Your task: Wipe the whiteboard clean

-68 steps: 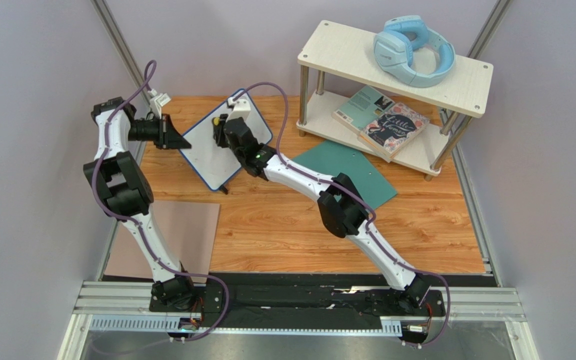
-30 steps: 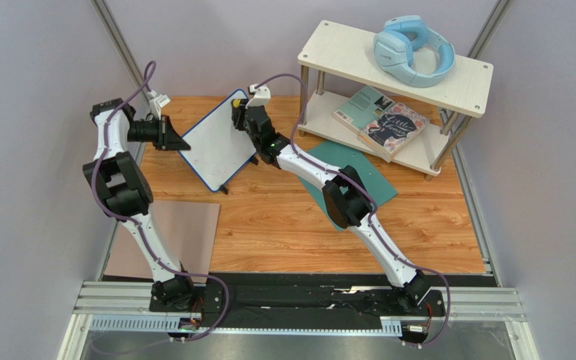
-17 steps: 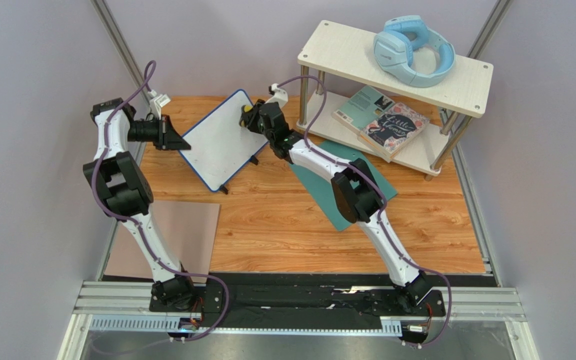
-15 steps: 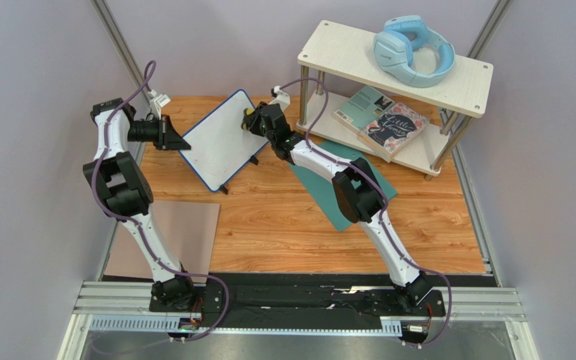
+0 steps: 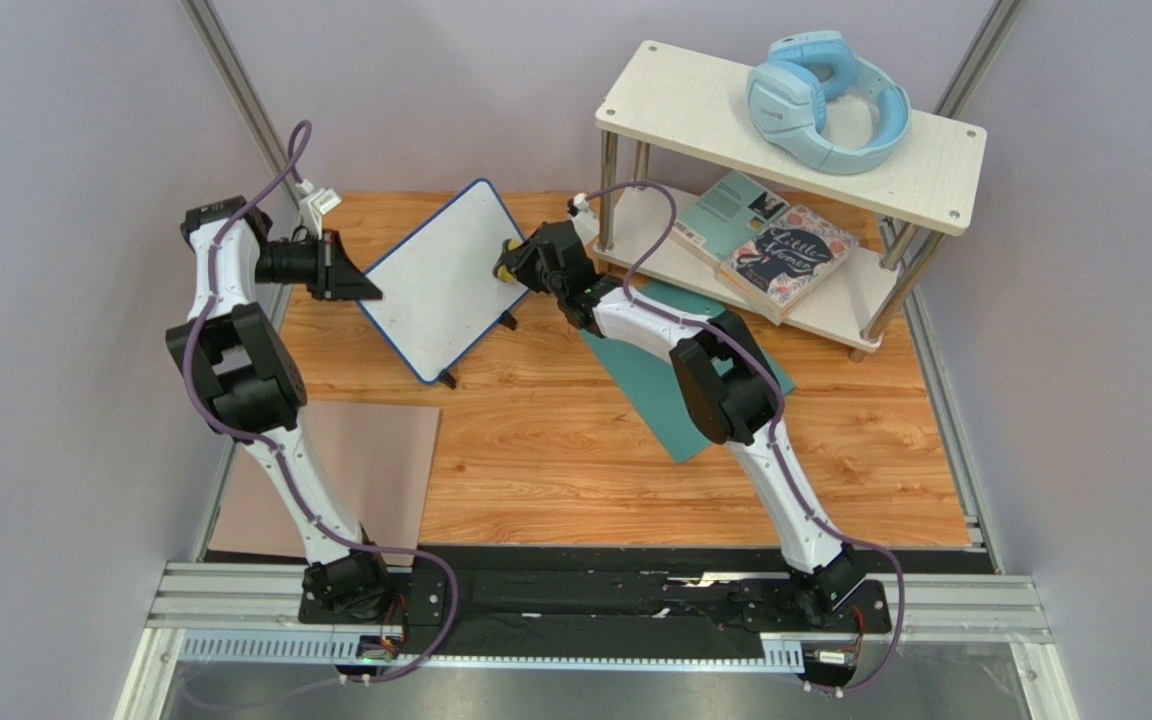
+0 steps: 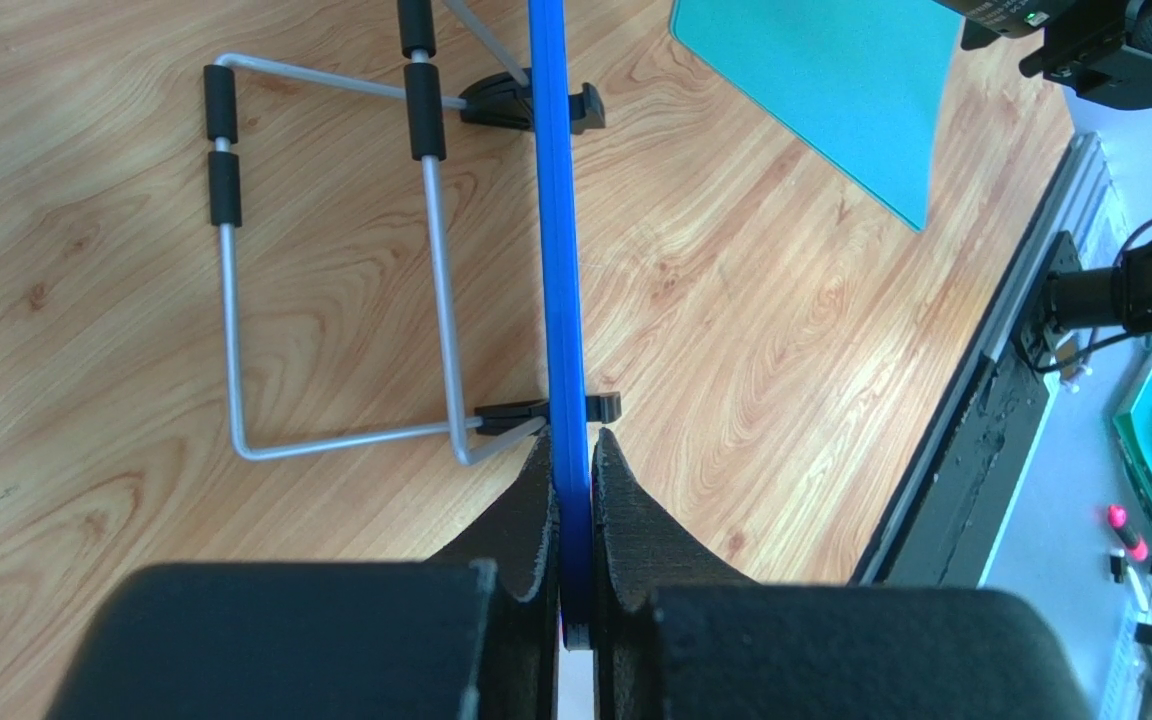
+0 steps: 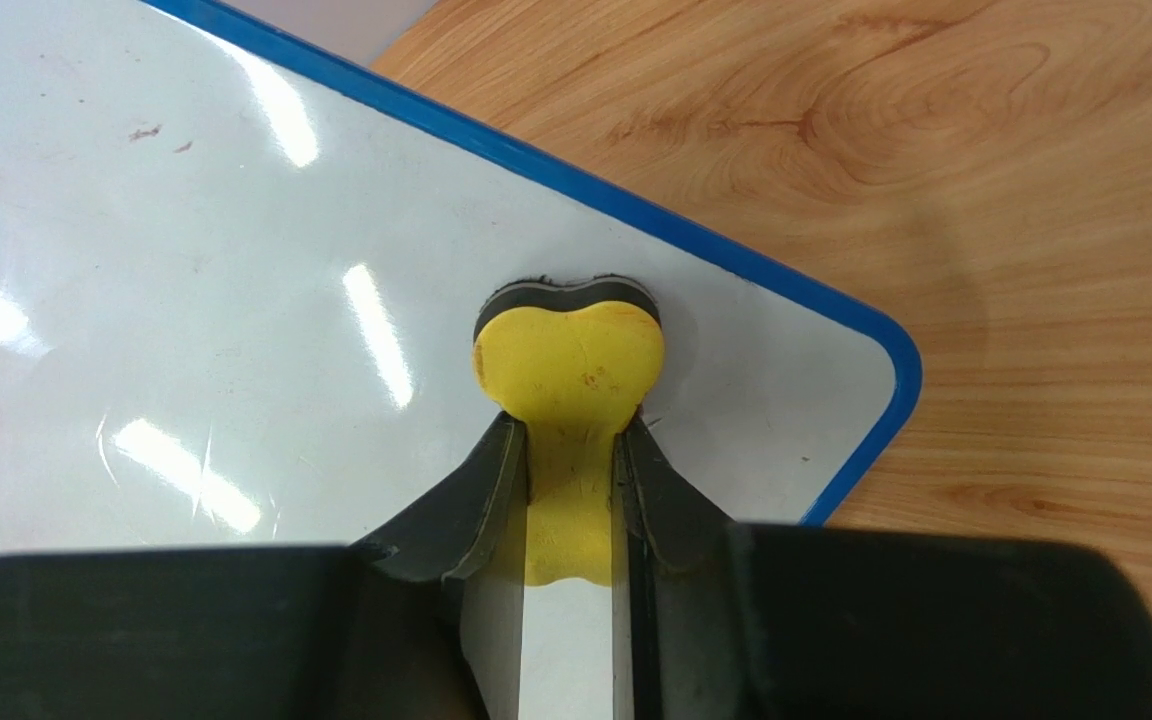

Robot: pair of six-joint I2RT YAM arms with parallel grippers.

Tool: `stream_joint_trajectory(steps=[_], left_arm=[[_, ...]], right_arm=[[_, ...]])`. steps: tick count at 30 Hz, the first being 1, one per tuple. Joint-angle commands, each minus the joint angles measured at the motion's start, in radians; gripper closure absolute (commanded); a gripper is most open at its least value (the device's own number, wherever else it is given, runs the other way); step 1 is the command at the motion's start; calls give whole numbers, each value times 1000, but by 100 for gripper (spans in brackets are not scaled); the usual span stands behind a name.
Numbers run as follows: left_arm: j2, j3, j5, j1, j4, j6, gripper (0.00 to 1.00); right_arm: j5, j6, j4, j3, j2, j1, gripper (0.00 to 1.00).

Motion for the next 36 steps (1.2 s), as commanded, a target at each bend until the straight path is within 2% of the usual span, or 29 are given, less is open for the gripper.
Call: stream_joint_trajectory(steps=[1, 8, 15, 23, 28, 36], left_arm=[[-36, -4, 64, -42, -208, 181, 100], [-30, -1, 72, -43, -203, 176, 100], [-34, -2, 60, -42, -213, 186, 100], [-33, -4, 58, -43, -220, 195, 100], [-33, -7, 52, -43, -229, 207, 100], [-34, -5, 47, -43, -240, 216, 100]], right_arm=[[-23, 44, -210, -62, 37, 13, 100], [-36, 114, -226, -124, 19, 13, 100], [-89, 70, -138, -98, 31, 26, 100], [-142, -48, -123, 50, 62, 80, 100], [-61, -106, -114, 148, 65, 83, 100], [-23, -100, -117, 344, 157, -10, 100]])
